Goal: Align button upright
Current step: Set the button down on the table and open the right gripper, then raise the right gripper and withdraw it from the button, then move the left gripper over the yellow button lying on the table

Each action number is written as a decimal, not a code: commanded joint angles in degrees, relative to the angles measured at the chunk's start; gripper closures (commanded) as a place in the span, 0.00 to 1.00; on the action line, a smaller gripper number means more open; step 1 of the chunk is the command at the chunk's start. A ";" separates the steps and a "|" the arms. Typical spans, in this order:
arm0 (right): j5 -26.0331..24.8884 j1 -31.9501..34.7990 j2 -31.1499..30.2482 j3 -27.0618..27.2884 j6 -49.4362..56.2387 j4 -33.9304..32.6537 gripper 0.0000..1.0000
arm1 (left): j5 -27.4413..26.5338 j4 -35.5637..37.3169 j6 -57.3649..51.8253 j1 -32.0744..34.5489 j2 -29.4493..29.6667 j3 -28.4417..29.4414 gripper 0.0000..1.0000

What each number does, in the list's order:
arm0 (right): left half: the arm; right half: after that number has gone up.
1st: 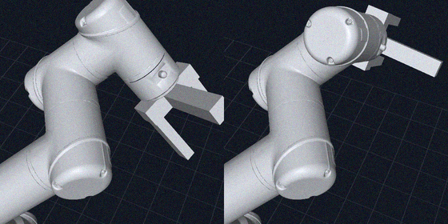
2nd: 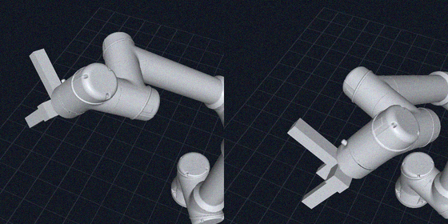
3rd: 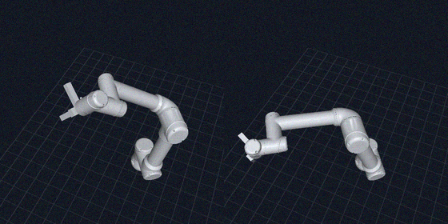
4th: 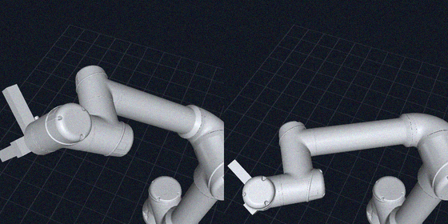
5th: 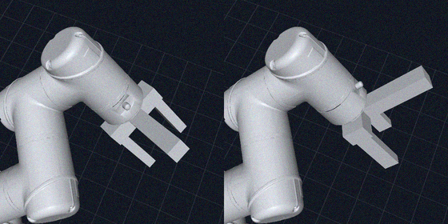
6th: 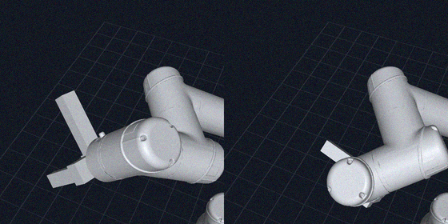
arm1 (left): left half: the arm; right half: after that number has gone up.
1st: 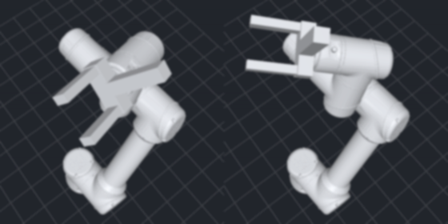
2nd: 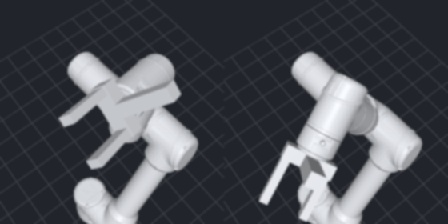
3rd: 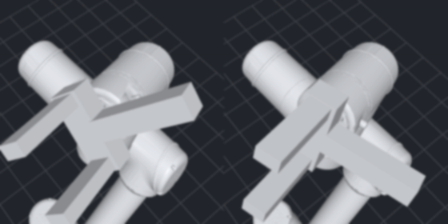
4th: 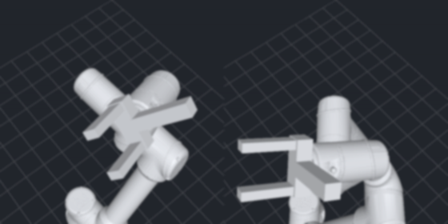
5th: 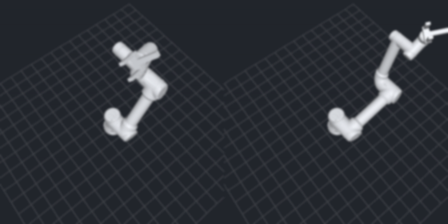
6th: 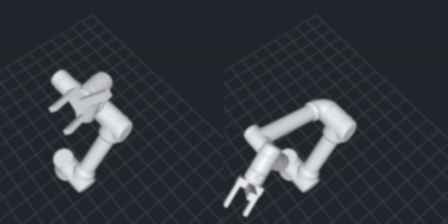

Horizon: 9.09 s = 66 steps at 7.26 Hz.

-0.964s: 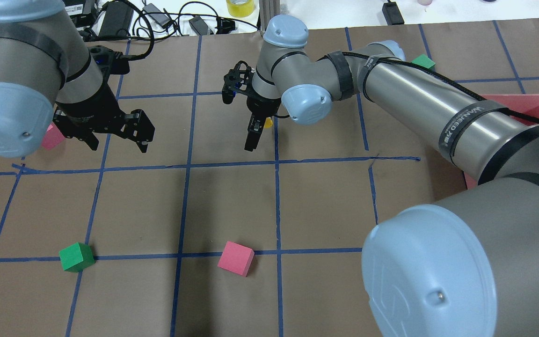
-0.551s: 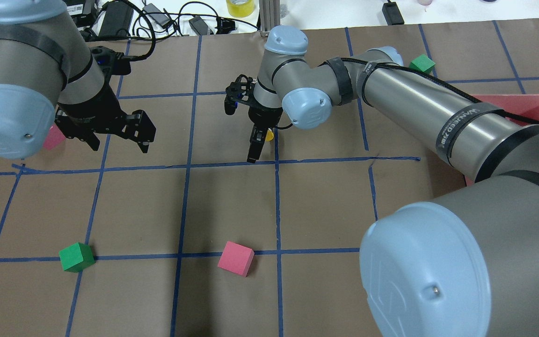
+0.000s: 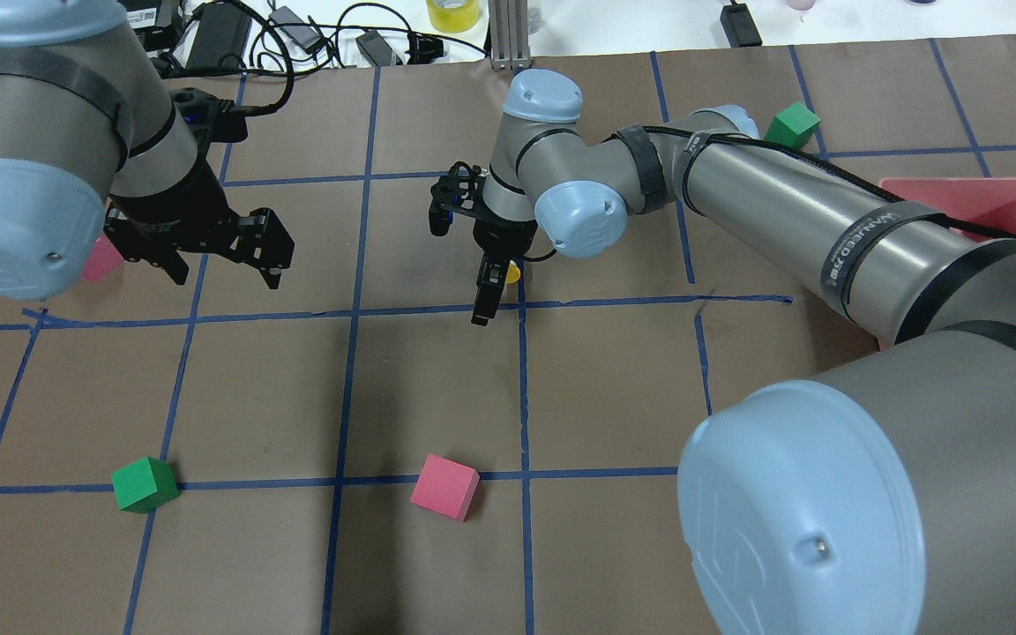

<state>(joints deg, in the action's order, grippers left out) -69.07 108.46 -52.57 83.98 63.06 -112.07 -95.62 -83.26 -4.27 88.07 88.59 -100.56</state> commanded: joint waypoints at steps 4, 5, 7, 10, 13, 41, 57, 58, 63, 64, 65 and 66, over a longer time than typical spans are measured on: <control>5.61 0.00 -1.04 -0.39 -7.85 0.01 0.00 | 0.00 -0.23 -0.04 -0.09 0.00 0.10 0.00; 8.66 0.00 -1.65 -0.57 -8.12 -0.17 0.00 | 0.00 -0.49 -0.04 -0.09 0.00 0.10 0.00; 11.07 -0.09 -1.22 -0.05 -11.97 -0.17 0.00 | 0.09 -0.58 0.05 -0.09 0.00 0.01 0.00; 10.01 -0.09 -0.87 -0.22 -11.91 -0.43 0.00 | 0.09 -0.67 0.05 -0.09 0.00 -0.08 0.00; 10.10 -0.26 0.27 -1.10 -11.64 -2.00 0.00 | 0.00 -0.67 0.05 -0.09 0.00 -0.34 0.00; -20.75 -16.25 -22.64 1.80 -51.23 7.71 0.00 | -0.26 0.82 -0.39 0.00 -0.09 -3.68 0.00; -21.71 -17.14 -33.83 1.98 -64.38 28.22 0.00 | -0.52 10.63 8.37 5.59 1.39 -4.21 0.00; -21.37 -17.05 -33.83 1.98 -64.38 28.13 0.00 | -0.53 13.36 11.01 7.45 2.62 -4.21 0.00; -21.71 -17.05 -33.74 2.06 -64.38 28.57 0.00 | -0.79 40.04 17.80 12.39 7.19 -13.15 0.00; -21.72 -17.05 -33.74 2.06 -64.38 28.66 0.00 | -0.97 46.37 17.80 13.35 8.86 -15.00 0.00; -21.72 -17.14 -33.74 2.06 -64.38 28.57 0.00 | -2.53 51.83 17.80 14.14 11.23 -15.72 0.00; -21.72 -17.05 -33.74 2.06 -64.46 28.48 0.00 | -2.72 55.19 18.24 15.02 13.60 -15.72 0.00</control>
<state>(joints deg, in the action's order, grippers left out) -90.78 91.38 -86.31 86.04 -1.34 -83.49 -97.67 -33.48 13.61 102.02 99.35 -115.71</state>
